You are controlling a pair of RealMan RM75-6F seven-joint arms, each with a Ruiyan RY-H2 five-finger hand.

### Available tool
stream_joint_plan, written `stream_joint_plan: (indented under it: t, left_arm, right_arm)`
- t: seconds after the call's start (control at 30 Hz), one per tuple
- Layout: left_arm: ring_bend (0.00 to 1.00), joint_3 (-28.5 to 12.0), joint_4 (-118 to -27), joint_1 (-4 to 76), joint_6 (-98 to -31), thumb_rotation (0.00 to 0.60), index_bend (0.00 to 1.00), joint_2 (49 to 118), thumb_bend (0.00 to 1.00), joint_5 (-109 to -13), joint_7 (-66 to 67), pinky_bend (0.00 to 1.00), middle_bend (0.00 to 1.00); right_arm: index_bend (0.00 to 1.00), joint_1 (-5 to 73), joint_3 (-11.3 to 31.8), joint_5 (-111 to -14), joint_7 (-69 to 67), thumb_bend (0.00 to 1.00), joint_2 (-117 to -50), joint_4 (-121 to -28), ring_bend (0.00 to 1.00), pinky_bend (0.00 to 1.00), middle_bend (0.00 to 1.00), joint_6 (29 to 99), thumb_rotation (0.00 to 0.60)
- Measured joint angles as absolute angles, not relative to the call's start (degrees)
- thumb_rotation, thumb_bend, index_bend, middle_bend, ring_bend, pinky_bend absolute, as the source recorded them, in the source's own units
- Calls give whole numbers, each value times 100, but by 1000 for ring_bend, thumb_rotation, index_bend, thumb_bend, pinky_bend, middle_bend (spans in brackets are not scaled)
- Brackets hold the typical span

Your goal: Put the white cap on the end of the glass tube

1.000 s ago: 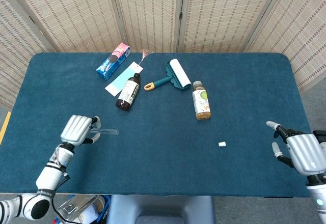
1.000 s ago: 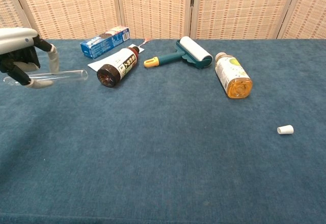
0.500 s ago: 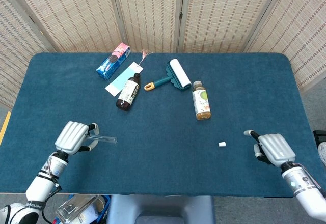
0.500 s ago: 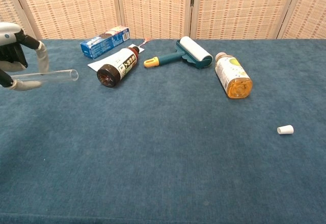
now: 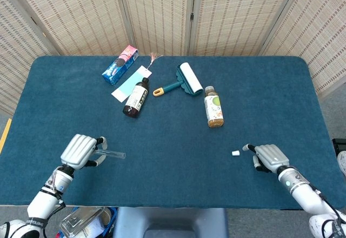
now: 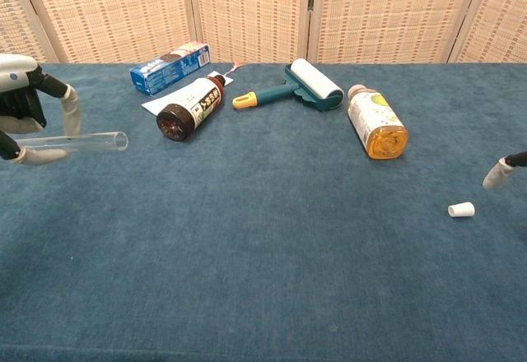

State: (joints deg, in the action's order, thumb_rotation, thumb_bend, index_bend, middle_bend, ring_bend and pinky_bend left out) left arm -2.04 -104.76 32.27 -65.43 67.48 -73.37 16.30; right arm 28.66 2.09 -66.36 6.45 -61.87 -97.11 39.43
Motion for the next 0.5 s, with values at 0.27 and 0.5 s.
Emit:
stream_joint_plan:
  t: [0.27, 0.5]
  left_arm:
    - [1000, -200, -10476, 3161, -6480, 600, 596, 6746, 344, -7341, 1626, 1000, 1000]
    - [1000, -237, -10456, 3131, -6438, 600, 596, 6766, 343, -7335, 1618, 1000, 1000]
  right_arm:
    - [207, 3070, 103, -6410, 668, 785, -6450, -9428, 981, 998, 962, 3704, 600]
    - [207, 3187, 32, -6339, 731, 785, -6556, -9349, 981, 998, 962, 3668, 600]
